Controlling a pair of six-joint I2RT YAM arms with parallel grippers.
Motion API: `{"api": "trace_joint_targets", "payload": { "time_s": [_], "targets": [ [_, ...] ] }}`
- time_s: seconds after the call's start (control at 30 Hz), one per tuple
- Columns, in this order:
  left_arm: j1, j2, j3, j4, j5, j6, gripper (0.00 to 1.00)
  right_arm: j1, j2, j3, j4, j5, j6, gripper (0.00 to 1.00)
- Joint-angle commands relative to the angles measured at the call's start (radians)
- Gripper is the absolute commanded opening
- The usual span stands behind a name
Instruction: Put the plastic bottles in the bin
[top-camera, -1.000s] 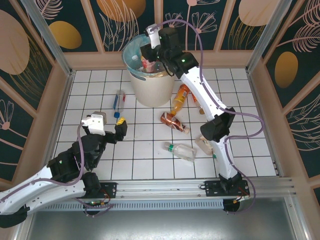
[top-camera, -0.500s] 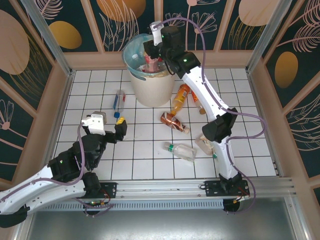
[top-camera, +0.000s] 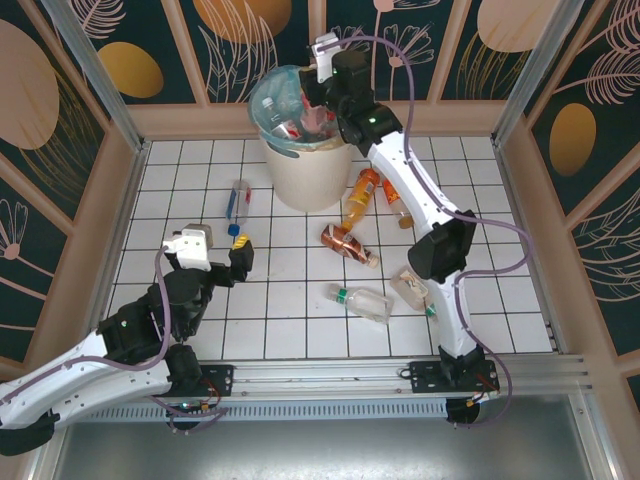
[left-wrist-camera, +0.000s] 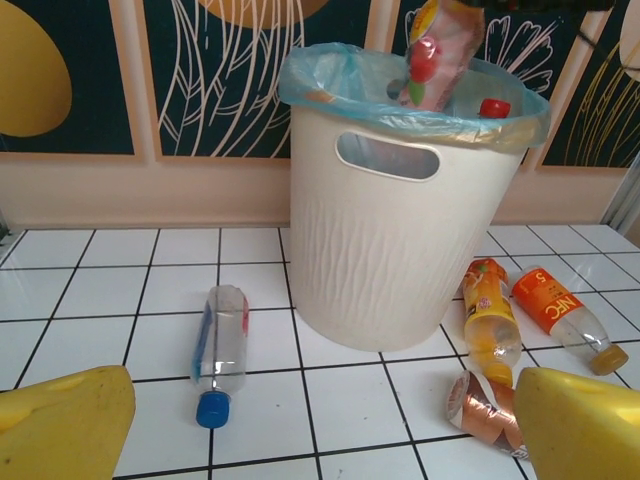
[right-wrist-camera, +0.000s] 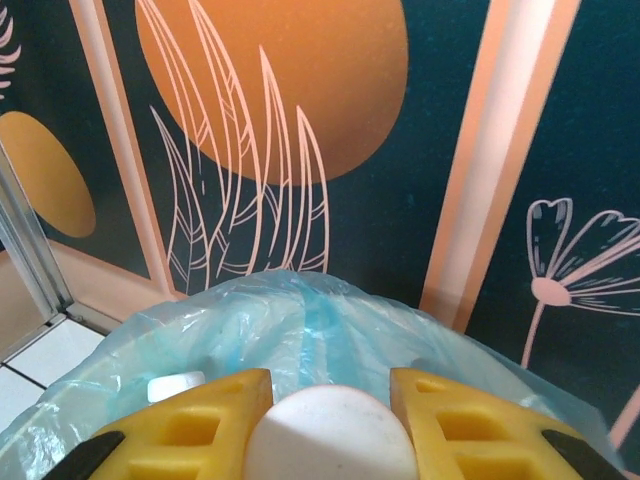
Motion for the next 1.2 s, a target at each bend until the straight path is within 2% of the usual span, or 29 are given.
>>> {"api": "trace_joint_targets", "payload": {
  "time_s": [0.0,0.3,0.43,0.57,0.7,0.8,1.0,1.17],
  "targets": [
    [-0.004,-0.005,-0.015,0.004,-0.009,-0.031,0.96,-0.018,0.1,-0.03,-0.017,0.027,-0.067,0.18],
    [-0.004,-0.008,-0.018,-0.013,-0.002,-0.061,0.96,-0.013,0.116,-0.033,-0.042,0.012,-0.06,0.22],
    [-0.004,0.0,-0.023,0.0,-0.003,-0.056,0.96,-0.016,0.13,-0.035,-0.056,-0.01,-0.07,0.33],
    [-0.004,0.005,-0.021,-0.005,0.004,-0.067,0.96,-0.013,0.161,-0.006,-0.102,-0.01,-0.055,0.52],
    [-0.004,0.005,-0.018,-0.011,0.004,-0.074,0.96,-0.01,0.141,0.059,-0.13,-0.041,0.005,0.62],
    [-0.003,0.005,-0.017,-0.011,0.002,-0.073,0.96,-0.004,0.091,0.066,-0.108,-0.045,0.026,0.66],
    [-0.002,0.001,-0.029,-0.002,-0.009,-0.075,0.96,0.005,0.017,0.026,-0.051,-0.047,0.022,0.66],
    [-0.003,0.0,-0.032,-0.002,-0.009,-0.078,0.96,0.007,0.043,0.017,-0.051,-0.04,0.006,0.53]
  ]
}}
